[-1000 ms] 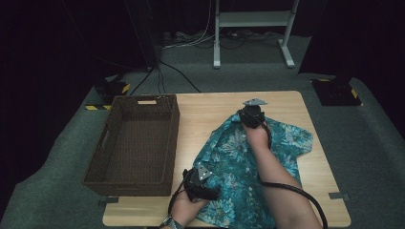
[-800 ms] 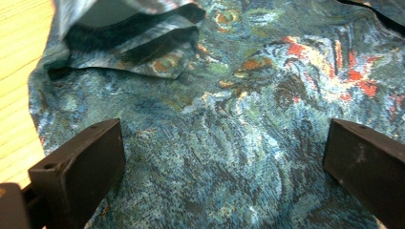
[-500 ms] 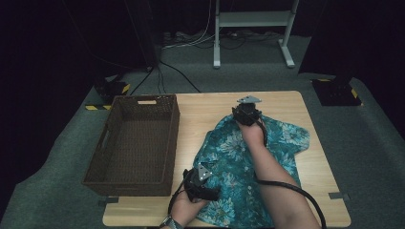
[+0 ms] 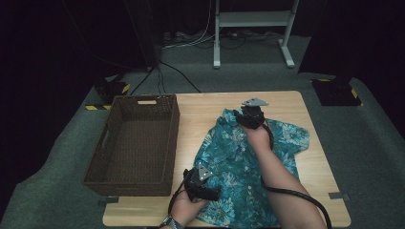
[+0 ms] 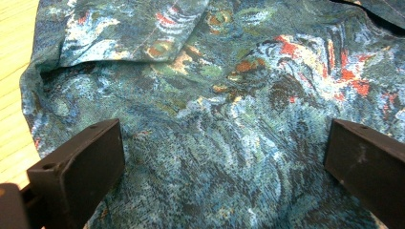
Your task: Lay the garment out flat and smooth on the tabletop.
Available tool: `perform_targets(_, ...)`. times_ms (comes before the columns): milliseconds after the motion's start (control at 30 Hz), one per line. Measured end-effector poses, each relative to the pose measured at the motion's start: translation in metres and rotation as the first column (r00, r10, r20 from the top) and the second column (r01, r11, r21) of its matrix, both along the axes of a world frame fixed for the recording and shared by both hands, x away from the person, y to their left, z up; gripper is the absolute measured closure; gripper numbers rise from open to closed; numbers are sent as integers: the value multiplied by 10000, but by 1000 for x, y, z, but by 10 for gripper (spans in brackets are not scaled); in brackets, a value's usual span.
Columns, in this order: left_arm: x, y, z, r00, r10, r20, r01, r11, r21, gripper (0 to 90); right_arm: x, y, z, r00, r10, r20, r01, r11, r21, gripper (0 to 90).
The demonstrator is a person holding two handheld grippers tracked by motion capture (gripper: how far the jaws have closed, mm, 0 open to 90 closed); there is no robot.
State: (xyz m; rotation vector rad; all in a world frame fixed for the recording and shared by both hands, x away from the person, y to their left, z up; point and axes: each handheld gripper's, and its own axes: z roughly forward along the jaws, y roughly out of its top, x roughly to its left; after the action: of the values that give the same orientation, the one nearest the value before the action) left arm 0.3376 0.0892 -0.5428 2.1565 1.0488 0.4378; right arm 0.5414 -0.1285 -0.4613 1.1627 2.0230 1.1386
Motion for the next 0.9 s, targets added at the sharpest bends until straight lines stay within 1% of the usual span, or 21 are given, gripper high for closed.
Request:
perform_targets(167, 0, -1, 0, 10000, -7, 2, 7, 10000, -1, 1, -10, -18, -9, 9997, -104, -204, 102, 9999, -103, 586)
perform_targets(433, 1, -2, 0, 10000, -70, 8, 70, 10000, 32, 1, -27, -51, -19, 9992, -239, -315, 228, 9991, -347, 582)
perform_targets(700, 1, -2, 0, 10000, -63, 11, 63, 10000, 35, 1, -48, -94, -30, 9970, -647, -414, 625, 9967, -518, 579)
perform_targets(900, 1, -2, 0, 10000, -45, 9, 45, 10000, 25, 1, -65, -133, -40, 9914, -1172, -581, 1144, 9922, -486, 581)
